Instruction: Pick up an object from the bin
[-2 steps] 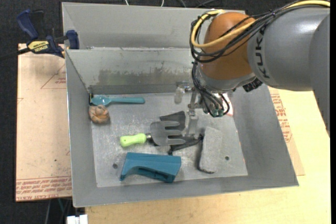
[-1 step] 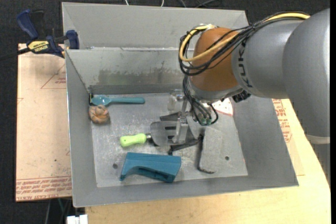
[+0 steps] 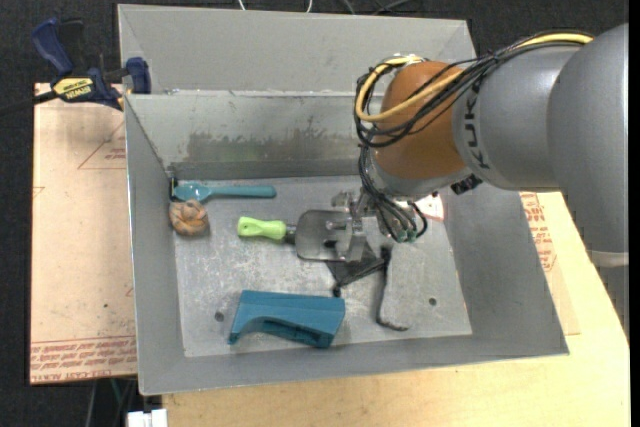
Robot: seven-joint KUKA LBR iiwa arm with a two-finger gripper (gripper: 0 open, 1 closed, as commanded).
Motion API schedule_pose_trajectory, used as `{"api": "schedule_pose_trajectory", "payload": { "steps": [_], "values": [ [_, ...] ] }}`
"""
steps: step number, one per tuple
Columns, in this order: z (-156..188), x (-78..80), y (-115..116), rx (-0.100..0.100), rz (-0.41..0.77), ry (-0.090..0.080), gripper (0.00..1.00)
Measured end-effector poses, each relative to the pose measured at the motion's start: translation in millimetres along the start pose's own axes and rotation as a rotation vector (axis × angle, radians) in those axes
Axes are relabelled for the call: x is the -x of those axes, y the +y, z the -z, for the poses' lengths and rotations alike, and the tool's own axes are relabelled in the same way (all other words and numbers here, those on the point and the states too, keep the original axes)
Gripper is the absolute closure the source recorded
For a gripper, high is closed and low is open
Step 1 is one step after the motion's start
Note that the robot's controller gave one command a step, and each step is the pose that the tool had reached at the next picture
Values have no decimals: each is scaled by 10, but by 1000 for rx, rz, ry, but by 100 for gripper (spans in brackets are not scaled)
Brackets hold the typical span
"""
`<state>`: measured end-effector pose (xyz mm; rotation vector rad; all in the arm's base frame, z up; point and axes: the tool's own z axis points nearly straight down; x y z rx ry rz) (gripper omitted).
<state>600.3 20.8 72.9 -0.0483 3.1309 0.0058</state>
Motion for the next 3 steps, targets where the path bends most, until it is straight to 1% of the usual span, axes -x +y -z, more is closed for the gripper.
{"api": "schedule_pose_trajectory", "payload": {
  "steps": [1, 2, 3],
  "values": [
    [4, 0, 0, 0, 0, 0, 100],
    [737, 64, 6, 1, -32, 1, 100],
    [1196, 45, -83, 1, 15, -1, 100]
  ]
}}
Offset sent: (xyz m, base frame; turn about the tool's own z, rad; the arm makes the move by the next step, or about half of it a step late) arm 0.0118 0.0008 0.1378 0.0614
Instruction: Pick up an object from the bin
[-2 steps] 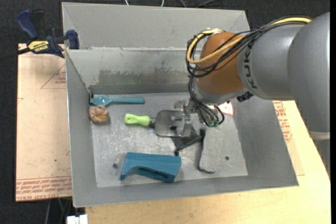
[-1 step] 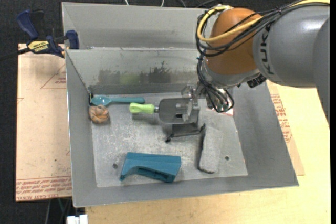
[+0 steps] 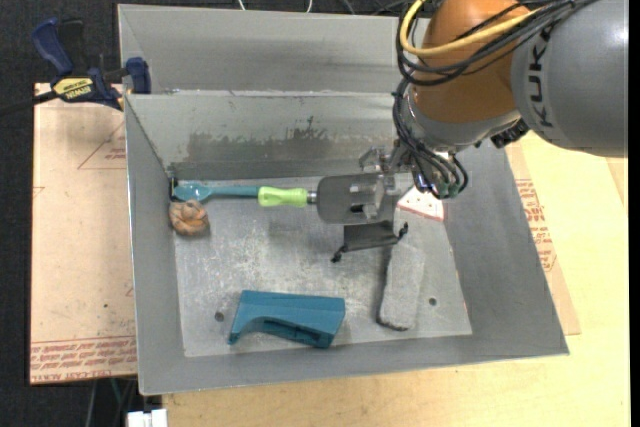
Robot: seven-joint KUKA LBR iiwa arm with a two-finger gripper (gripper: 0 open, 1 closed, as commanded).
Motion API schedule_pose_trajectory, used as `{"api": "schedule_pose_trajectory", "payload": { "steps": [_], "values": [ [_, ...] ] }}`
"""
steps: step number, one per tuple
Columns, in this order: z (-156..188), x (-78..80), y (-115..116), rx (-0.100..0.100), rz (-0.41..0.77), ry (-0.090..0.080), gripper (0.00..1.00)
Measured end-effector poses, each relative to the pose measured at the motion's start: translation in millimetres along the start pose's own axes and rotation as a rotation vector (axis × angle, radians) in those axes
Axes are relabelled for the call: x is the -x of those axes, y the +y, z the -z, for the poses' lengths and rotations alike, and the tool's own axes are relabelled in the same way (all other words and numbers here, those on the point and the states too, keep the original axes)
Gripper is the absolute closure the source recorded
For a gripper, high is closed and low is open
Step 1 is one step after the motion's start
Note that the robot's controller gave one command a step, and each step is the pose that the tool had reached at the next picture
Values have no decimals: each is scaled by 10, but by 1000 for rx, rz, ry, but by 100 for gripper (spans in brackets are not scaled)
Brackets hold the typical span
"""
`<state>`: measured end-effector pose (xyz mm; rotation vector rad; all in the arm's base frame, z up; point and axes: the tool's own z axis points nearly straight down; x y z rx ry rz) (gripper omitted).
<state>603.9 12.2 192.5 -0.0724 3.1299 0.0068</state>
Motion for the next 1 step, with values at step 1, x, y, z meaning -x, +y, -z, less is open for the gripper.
{"api": "schedule_pose_trajectory", "payload": {
  "steps": [1],
  "values": [
    [572, 131, 81, 1, -11, 5, 100]
  ]
}}
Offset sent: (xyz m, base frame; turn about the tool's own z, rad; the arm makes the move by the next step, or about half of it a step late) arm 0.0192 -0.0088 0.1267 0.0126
